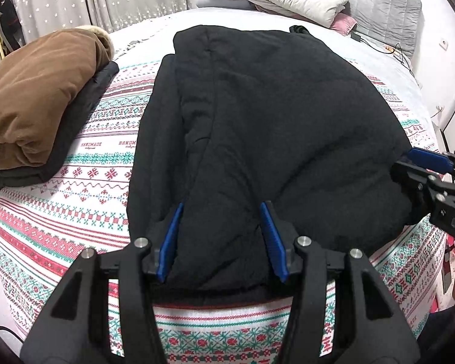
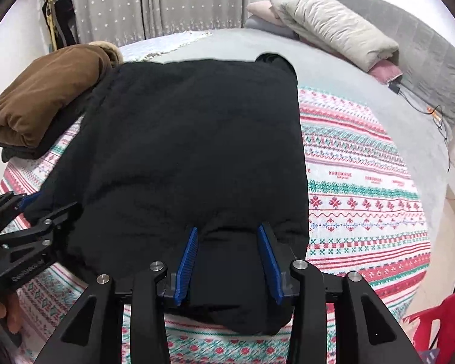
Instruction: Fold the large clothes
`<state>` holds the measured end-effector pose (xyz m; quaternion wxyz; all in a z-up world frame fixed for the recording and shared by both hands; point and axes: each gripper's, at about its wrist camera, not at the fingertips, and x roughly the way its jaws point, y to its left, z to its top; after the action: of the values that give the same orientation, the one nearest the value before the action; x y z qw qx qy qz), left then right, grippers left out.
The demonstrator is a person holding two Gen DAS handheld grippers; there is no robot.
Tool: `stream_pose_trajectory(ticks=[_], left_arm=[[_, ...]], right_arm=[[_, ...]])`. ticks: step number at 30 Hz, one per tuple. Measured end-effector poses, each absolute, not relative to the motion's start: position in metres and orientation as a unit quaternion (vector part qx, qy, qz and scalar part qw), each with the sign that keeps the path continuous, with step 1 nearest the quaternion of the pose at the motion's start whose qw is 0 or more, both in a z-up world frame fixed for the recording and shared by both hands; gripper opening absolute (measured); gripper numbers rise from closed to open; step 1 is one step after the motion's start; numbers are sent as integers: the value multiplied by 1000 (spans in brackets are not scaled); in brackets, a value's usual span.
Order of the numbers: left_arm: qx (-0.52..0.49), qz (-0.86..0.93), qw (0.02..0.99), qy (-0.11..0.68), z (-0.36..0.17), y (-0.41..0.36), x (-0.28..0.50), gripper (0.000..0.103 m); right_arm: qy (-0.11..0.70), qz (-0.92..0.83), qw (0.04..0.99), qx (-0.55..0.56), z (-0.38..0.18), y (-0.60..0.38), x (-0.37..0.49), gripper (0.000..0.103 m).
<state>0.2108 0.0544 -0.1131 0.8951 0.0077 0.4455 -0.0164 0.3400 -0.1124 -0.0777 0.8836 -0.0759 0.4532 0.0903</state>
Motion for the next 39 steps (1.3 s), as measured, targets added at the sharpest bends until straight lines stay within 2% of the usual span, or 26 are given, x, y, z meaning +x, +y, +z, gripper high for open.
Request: stream_pose_trajectory(ticks=[3,6,12,25,27,32,35,37,39], left_arm=[[-9,-19,891,453,-108,59,210,55],[-5,-17,891,453,-102,58,205,55],[18,-3,904,427,-81,57,185,55],[-38,1,920,389,-33,69,139,64],[-51,-1,922,384,-23,69,132,67],[-58,13,928,367,-6,67,113,76],[-55,19,927,370,-8,66,106,79],[-52,21,927,370,-12,66,101,86],[-48,26,931,362,-18,68,96,87]], right_arm=[[453,87,884,-69,-72,-109,331,56],[448,82,884,-107,-68,-97,318,57],[424,92,894,-112,-47,-83,298,57],[379,101,910,-132,-22,-65,273,58],[359,93,918,-139,-14,-62,264,65],[329,98,932,-118,4,-64,237,74],[324,95,936,-102,9,-70,226,76],[319,93,938,-97,13,-74,223,80],[309,90,942,-92,17,-77,215,88]])
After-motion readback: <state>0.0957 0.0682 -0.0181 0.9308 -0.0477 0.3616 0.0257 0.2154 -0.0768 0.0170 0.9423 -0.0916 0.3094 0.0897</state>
